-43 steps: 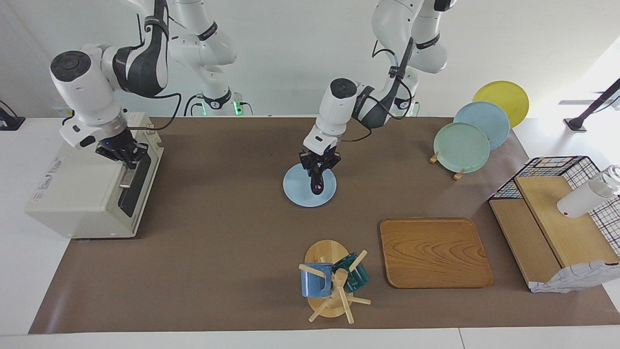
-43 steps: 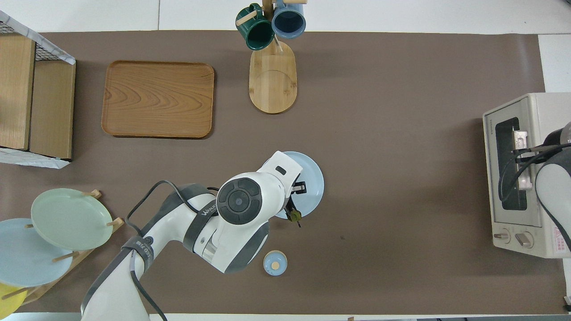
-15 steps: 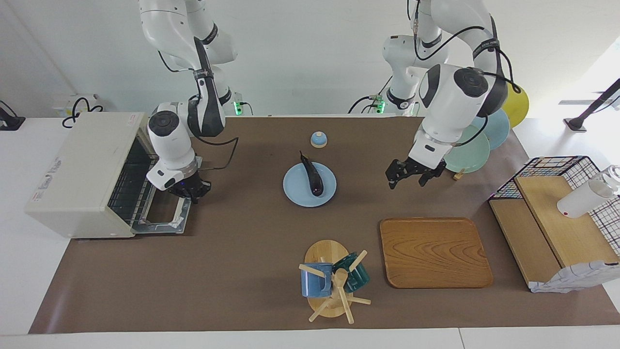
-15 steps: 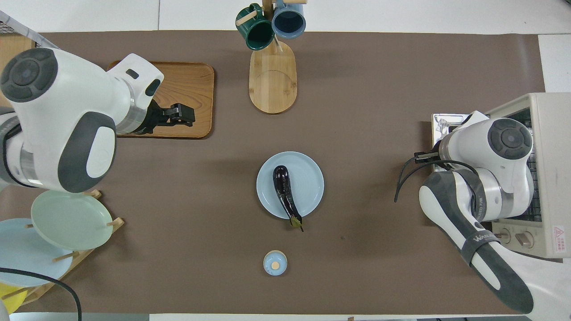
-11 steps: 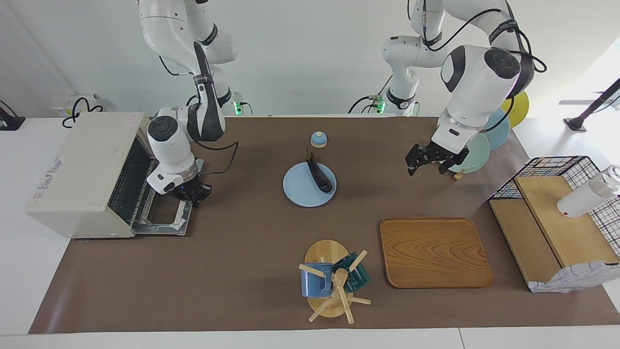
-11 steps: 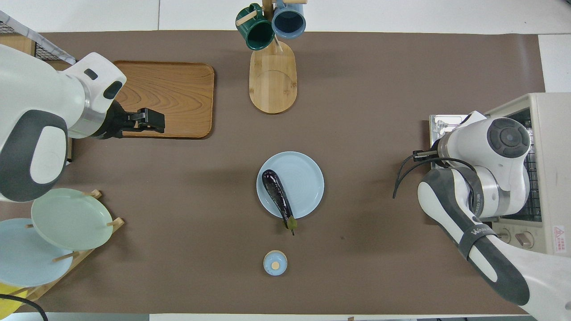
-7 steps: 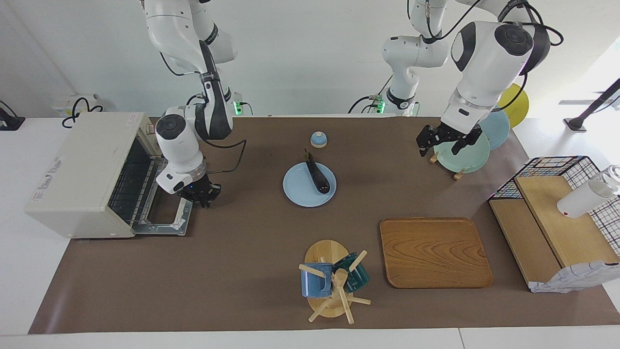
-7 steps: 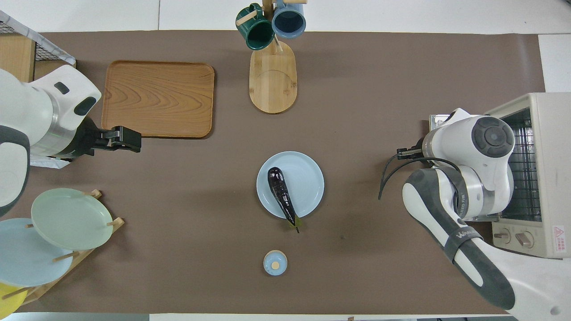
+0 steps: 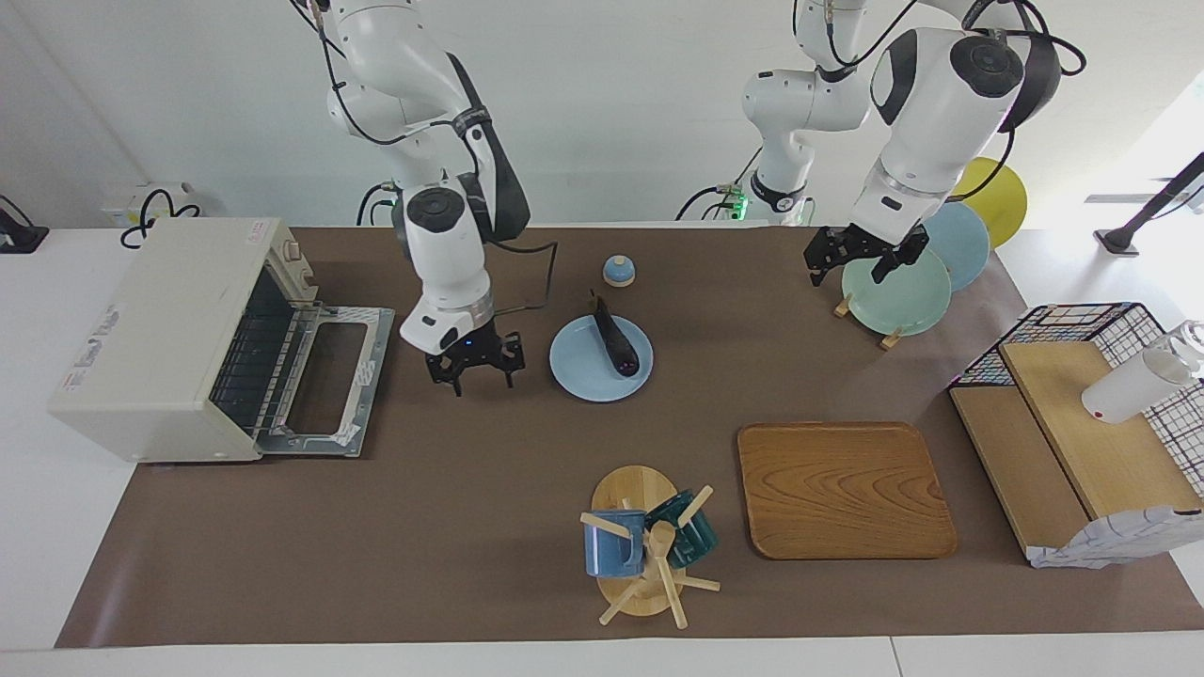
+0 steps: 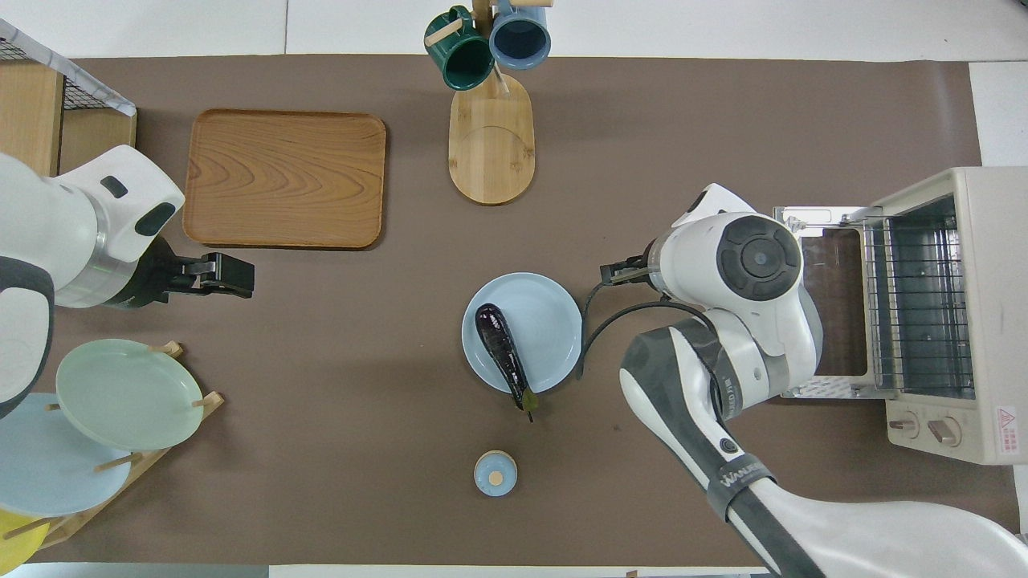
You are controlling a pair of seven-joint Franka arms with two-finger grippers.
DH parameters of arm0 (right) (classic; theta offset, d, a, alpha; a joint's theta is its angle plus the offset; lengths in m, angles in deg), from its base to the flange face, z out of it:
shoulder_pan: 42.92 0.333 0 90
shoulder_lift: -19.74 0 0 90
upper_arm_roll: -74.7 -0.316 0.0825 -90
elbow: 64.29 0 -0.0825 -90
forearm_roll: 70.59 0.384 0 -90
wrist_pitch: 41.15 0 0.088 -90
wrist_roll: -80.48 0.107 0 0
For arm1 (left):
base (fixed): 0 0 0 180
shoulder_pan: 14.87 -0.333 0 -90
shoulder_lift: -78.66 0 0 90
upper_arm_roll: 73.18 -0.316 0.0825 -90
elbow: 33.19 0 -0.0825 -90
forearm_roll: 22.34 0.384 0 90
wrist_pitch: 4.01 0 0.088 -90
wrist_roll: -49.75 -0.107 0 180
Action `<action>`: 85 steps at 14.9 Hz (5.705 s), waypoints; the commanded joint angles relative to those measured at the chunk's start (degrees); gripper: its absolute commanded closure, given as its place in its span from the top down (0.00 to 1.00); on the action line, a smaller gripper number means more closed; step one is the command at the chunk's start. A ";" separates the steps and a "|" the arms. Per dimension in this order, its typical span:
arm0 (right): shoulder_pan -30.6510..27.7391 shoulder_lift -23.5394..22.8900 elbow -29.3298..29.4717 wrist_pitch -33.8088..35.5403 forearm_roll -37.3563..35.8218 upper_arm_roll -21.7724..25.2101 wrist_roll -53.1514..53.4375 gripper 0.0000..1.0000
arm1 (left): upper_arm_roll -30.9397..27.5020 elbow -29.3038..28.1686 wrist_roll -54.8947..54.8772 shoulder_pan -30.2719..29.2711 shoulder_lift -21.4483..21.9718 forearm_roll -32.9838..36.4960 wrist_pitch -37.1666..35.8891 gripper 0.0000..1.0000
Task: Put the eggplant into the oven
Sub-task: 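Withdraw the left gripper while the right gripper reaches the eggplant, then grasp the eggplant on the plate with the right gripper, then carry the eggplant with the right gripper into the open oven, then release the eggplant inside the oven and pull the right gripper back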
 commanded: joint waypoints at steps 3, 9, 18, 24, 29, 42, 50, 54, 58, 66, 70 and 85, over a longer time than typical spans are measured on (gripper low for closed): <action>8.52 -11.08 24.07 17.04 0.36 0.14 11.94 1.00 | -0.29 5.11 -1.16 -0.06 -2.13 1.19 -2.31 1.00; 19.08 -19.63 31.94 17.96 -2.01 0.14 25.66 1.00 | -0.37 7.86 -4.23 -0.50 -4.34 0.93 -4.69 1.00; 22.51 -17.97 23.51 9.96 -2.02 0.14 27.35 0.76 | -0.37 7.32 -4.51 -0.50 -3.98 -0.03 -5.84 1.00; 23.48 -15.86 17.09 7.22 -2.02 0.14 27.53 0.63 | -0.55 7.32 -4.33 -1.02 -3.98 -1.26 -5.75 1.00; 23.57 -15.24 14.71 5.56 -2.45 0.14 27.53 0.51 | -0.55 7.32 -4.25 -1.38 -3.81 -1.44 -5.75 1.00; 24.36 -14.72 14.18 6.95 -6.13 0.31 27.35 0.00 | -0.37 7.24 -4.07 -1.55 -3.37 -1.36 -5.22 1.00; 14.90 -11.13 27.28 30.77 -15.64 0.40 14.28 0.00 | -0.55 7.41 -4.16 -1.55 -3.11 -1.36 -5.22 1.00; 4.70 -2.78 20.18 32.01 -15.55 0.40 0.40 0.00 | -0.55 7.41 -4.16 -1.55 -3.11 -1.36 -5.22 1.00; -5.06 2.67 12.62 31.13 -15.11 0.40 -5.77 0.00 | -0.55 7.41 -4.16 -1.55 -3.11 -1.36 -5.22 1.00; -21.41 10.51 -5.41 16.80 -15.11 0.40 -20.45 0.00 | -0.55 7.41 -4.16 -1.55 -3.11 -1.36 -5.22 1.00; -22.57 11.82 -8.74 16.28 -15.11 0.49 -20.11 0.00 | -0.55 7.41 -4.16 -1.55 -3.11 -1.36 -5.22 1.00; -24.07 12.44 -12.36 13.02 -14.06 0.40 -18.27 0.30 | -0.55 7.41 -4.16 -1.55 -3.11 -1.36 -5.22 1.00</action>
